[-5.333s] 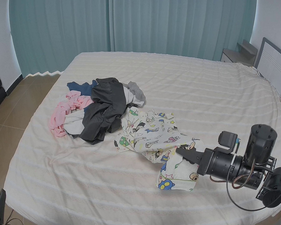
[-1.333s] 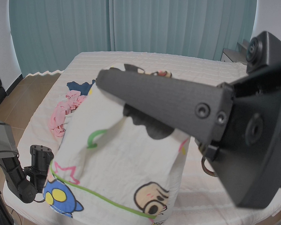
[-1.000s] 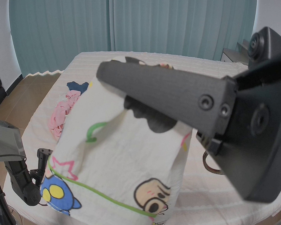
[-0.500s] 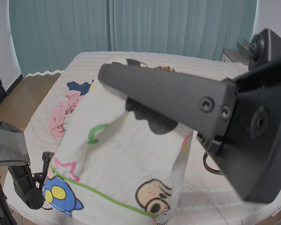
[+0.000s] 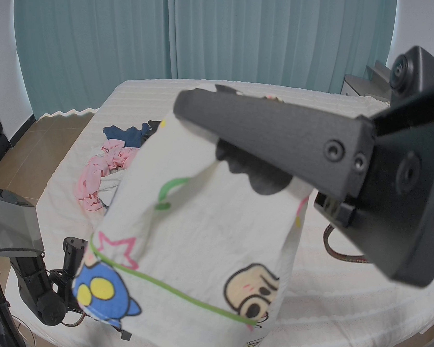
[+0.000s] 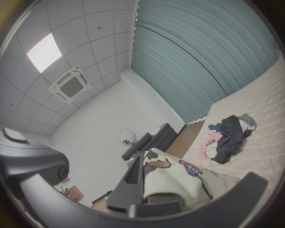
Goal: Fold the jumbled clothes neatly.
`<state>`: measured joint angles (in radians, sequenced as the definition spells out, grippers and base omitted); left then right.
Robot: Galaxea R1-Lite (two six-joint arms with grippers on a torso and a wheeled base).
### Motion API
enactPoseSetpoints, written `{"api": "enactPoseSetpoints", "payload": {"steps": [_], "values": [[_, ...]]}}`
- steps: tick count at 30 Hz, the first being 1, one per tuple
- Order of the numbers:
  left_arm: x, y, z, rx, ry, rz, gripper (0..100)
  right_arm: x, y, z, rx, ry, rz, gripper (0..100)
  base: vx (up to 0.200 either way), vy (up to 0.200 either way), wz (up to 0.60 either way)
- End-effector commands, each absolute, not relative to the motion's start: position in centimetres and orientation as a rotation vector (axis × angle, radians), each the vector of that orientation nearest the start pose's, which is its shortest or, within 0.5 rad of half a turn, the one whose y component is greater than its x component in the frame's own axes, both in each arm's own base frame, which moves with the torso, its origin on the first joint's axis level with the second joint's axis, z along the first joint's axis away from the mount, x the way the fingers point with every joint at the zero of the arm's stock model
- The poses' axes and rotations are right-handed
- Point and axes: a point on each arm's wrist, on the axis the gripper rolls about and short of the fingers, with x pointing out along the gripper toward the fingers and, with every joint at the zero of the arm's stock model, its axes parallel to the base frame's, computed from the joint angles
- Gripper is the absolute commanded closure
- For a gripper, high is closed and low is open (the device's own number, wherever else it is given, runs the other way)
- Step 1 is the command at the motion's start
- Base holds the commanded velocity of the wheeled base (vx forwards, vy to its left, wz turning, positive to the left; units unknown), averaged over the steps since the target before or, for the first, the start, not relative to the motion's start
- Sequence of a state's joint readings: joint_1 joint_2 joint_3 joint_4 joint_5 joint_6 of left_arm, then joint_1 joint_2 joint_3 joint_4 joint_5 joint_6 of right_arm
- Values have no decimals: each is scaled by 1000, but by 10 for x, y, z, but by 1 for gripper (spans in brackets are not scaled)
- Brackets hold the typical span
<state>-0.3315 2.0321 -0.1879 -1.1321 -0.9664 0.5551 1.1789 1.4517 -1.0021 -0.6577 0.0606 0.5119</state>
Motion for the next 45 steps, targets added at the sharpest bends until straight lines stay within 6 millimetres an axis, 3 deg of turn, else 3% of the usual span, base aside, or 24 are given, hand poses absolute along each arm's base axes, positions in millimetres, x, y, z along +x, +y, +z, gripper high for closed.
{"api": "enactPoseSetpoints", "payload": {"steps": [1,9,10,15,18,21,22,29,39,45], "values": [[200,-88,28,223,339,-1386,100,102,225,311,566,122,1224,100,0,0,0],[181,-68,70,200,231,-1283,100,113,195,304,560,108,1148,100,0,0,0],[175,-63,83,180,198,-1254,100,118,191,302,557,105,1122,100,0,0,0],[155,-53,111,124,136,-1162,100,128,182,301,555,91,1066,100,0,0,0],[143,-46,134,64,87,-936,100,132,175,304,557,70,1037,100,0,0,0],[142,-46,137,57,79,-915,100,132,174,304,556,67,1036,100,0,0,0],[139,-43,154,10,16,-799,100,131,172,306,555,54,1032,100,0,0,0],[144,-40,178,1,-91,-546,100,126,162,314,544,1,1025,100,0,0,0],[157,-38,229,-39,-292,-301,100,127,154,318,546,-29,1005,100,0,0,0],[154,-36,258,-62,-403,-229,100,126,154,319,513,-51,1007,100,0,0,0]]}}
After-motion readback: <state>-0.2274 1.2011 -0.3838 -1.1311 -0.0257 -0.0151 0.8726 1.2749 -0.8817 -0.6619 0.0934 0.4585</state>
